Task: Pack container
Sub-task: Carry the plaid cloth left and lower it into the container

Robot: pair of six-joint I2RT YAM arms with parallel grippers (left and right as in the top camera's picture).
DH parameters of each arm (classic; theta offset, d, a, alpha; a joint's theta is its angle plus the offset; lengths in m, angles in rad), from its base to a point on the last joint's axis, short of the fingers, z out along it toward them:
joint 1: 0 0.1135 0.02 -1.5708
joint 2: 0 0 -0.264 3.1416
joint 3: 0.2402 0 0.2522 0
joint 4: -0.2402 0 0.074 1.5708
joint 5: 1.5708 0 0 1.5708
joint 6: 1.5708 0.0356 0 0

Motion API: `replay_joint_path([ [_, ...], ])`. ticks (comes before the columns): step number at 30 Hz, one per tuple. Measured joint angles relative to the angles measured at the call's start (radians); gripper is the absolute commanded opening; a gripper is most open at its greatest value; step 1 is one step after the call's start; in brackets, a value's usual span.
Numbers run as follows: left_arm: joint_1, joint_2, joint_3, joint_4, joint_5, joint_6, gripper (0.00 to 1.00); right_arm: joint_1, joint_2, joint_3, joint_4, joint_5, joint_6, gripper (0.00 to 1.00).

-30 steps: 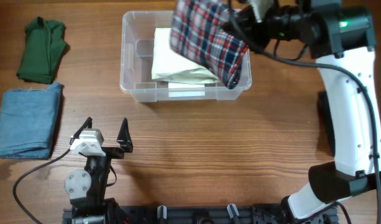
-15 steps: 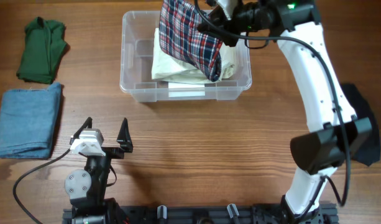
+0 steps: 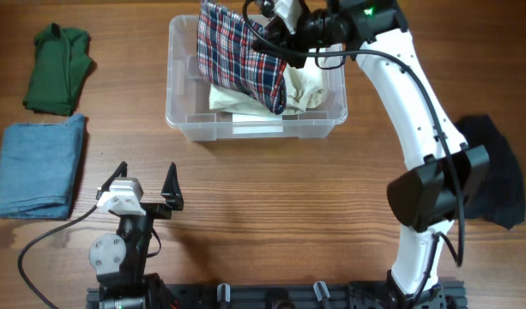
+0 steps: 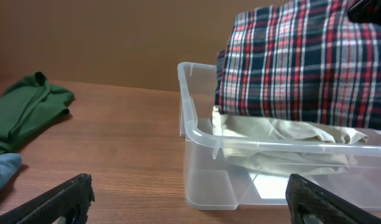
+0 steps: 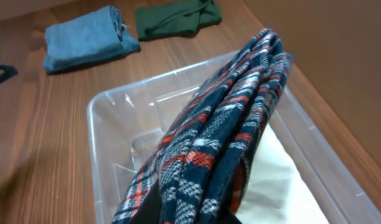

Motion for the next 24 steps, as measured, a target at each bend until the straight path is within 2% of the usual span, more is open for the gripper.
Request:
replay_joint_path([
  [24,0.0,0.0,0.0,0.0,0.0,0.0,1.0,-0.132,0.05,0.0,0.037,0.069,0.017,0.04],
])
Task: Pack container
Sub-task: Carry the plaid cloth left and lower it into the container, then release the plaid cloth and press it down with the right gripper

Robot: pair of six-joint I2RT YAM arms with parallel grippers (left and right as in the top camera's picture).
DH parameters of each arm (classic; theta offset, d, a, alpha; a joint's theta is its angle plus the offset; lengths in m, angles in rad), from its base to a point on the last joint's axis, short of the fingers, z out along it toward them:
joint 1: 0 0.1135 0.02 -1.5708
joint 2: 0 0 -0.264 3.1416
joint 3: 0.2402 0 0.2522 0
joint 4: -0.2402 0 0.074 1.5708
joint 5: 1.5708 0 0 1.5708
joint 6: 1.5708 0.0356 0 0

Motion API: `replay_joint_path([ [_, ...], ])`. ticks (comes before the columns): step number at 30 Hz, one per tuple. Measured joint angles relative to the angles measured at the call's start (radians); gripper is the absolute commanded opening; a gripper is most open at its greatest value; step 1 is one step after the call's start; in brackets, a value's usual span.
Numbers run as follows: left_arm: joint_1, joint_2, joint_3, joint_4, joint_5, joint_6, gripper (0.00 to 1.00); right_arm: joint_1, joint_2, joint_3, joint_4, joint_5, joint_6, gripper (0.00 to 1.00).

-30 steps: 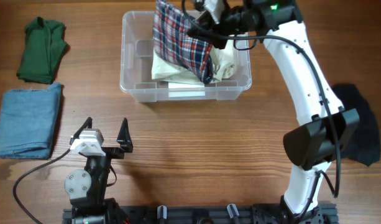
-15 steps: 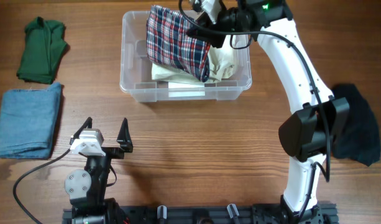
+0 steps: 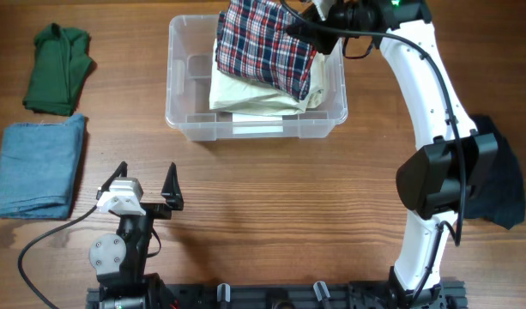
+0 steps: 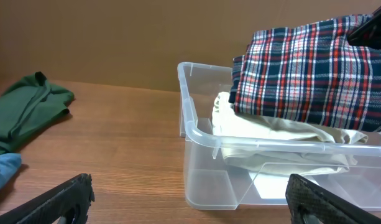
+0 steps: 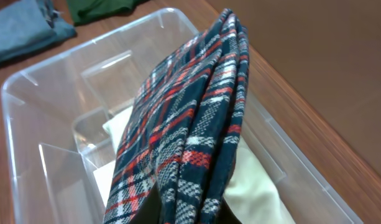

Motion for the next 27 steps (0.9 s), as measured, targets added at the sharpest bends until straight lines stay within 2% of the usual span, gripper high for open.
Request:
replay_joint_path([
  [4,0.0,0.0,0.0,0.0,0.0,0.0,1.0,0.002,0.016,0.0,0.016,0.025,0.003,0.04],
  [5,0.0,0.0,0.0,0.0,0.0,0.0,1.0,0.003,0.021,0.0,0.017,0.034,0.004,0.09],
  [7,0.0,0.0,0.0,0.0,0.0,0.0,1.0,0.003,0.035,0.0,0.023,0.06,0.007,0.26],
  [9,0.0,0.0,0.0,0.0,0.0,0.0,1.0,0.002,0.049,0.0,0.036,0.095,0.009,0.27],
  [11,0.0,0.0,0.0,0.0,0.0,0.0,1.0,0.001,0.058,0.0,0.06,0.143,0.02,0.33],
  [15,0.0,0.0,0.0,0.0,0.0,0.0,1.0,0.001,0.061,0.0,0.12,0.229,0.036,0.59],
  [16,0.0,0.0,0.0,0.0,0.0,0.0,1.0,0.001,0.061,0.0,0.131,0.245,0.044,0.69],
  [23,0.0,0.0,0.0,0.0,0.0,0.0,1.0,0.001,0.061,0.0,0.202,0.37,0.071,0.7],
  [27,0.0,0.0,0.0,0.0,0.0,0.0,1.0,0.001,0.061,0.0,0.18,0.392,0.098,0.63],
])
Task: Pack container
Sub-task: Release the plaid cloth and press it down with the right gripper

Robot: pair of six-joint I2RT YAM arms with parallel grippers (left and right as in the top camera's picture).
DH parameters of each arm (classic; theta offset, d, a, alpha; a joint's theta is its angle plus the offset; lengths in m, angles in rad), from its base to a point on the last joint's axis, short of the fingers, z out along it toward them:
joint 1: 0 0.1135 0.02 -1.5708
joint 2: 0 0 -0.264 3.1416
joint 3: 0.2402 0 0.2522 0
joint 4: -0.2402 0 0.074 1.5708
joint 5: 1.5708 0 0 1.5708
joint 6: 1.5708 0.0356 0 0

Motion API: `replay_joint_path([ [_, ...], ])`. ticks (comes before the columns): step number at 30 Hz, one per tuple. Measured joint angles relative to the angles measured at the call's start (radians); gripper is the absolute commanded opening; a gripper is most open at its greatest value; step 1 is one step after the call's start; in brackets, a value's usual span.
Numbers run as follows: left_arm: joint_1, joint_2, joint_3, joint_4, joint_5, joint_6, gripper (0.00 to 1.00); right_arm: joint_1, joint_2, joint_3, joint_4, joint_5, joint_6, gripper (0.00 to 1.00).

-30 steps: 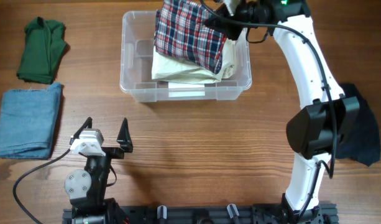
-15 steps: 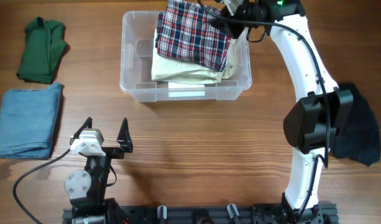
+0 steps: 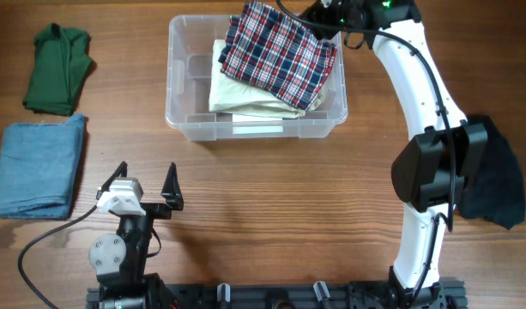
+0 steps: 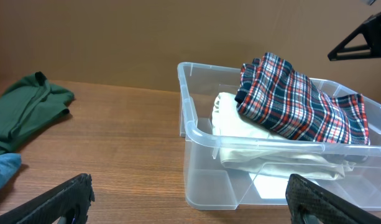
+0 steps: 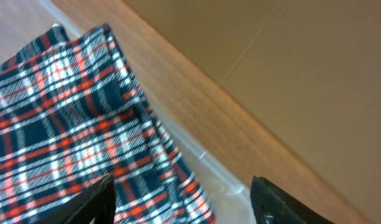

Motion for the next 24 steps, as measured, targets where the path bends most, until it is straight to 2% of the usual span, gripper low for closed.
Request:
replay_joint_path([
  [5,0.0,0.0,0.0,0.0,0.0,0.0,1.0,0.016,0.0,0.0,-0.059,-0.055,0.042,0.43],
  [9,0.0,0.0,0.0,0.0,0.0,0.0,1.0,0.056,0.0,0.0,-0.061,-0.113,0.072,0.19],
  [10,0.0,0.0,0.0,0.0,0.0,0.0,1.0,0.074,0.0,0.0,-0.056,-0.118,0.078,0.09],
  [11,0.0,0.0,0.0,0.0,0.0,0.0,1.0,0.089,0.0,0.0,-0.047,-0.118,0.084,0.04],
  [17,0.0,0.0,0.0,0.0,0.0,0.0,1.0,0.198,0.0,0.0,0.078,-0.075,0.155,0.04],
  [24,0.0,0.0,0.0,0.0,0.0,0.0,1.0,0.231,0.014,0.0,0.177,0.027,0.259,0.04],
])
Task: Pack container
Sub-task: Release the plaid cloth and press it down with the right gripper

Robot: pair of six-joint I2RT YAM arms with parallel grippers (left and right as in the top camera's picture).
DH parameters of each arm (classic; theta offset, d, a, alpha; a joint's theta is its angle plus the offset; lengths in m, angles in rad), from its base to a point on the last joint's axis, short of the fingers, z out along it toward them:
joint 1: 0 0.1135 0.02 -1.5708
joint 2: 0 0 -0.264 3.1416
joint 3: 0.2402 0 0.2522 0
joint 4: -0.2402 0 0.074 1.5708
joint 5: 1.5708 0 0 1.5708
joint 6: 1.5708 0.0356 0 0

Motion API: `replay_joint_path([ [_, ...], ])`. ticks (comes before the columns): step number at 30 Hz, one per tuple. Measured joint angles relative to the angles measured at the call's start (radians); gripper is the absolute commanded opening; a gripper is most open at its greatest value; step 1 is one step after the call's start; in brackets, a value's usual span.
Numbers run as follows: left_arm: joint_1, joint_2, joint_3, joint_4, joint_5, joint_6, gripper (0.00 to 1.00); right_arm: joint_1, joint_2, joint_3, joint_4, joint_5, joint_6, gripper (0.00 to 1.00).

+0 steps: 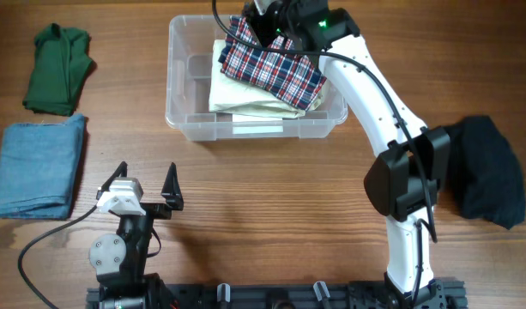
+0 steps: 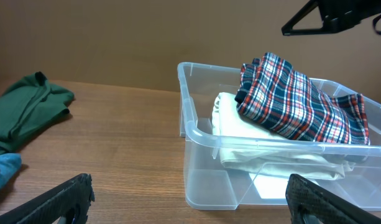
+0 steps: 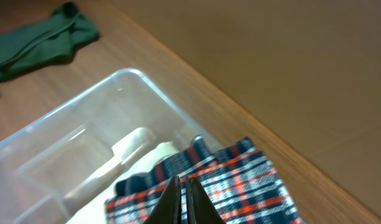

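A clear plastic container (image 1: 181, 116) stands at the back middle of the table. In it a folded plaid cloth (image 1: 275, 60) lies on a cream cloth (image 1: 237, 90). My right gripper (image 1: 267, 17) hangs above the plaid cloth's left end, shut with nothing in it; its fingertips (image 3: 178, 193) show pressed together over the plaid cloth (image 3: 240, 186). My left gripper (image 1: 147, 184) stands open near the table's front edge, holding nothing, and faces the container (image 2: 190, 127) from a distance.
A green cloth (image 1: 57, 69) lies at the back left, with a folded blue cloth (image 1: 39, 163) in front of it. A dark cloth (image 1: 481, 172) lies at the right edge beside the right arm. Bare wood lies between my left gripper and the container.
My right gripper was open over the container's far right corner; now it is shut and further left, above the plaid cloth's left end. The cloth and my left arm have not moved.
My right gripper first held the plaid cloth hanging over the container. Then the cloth was lower, draped on the cream cloth and still held. Then the gripper was open and the cloth lay in the container. Now the gripper is shut and empty above it.
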Motion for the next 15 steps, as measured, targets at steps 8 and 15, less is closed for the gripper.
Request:
replay_joint_path([
  [8,0.0,0.0,0.0,0.0,0.0,0.0,1.0,0.002,0.121,0.0,0.0,0.059,0.05,0.04],
  [15,0.0,0.0,0.0,0.0,0.0,0.0,1.0,0.014,0.158,0.0,-0.011,0.066,0.063,0.04],
])
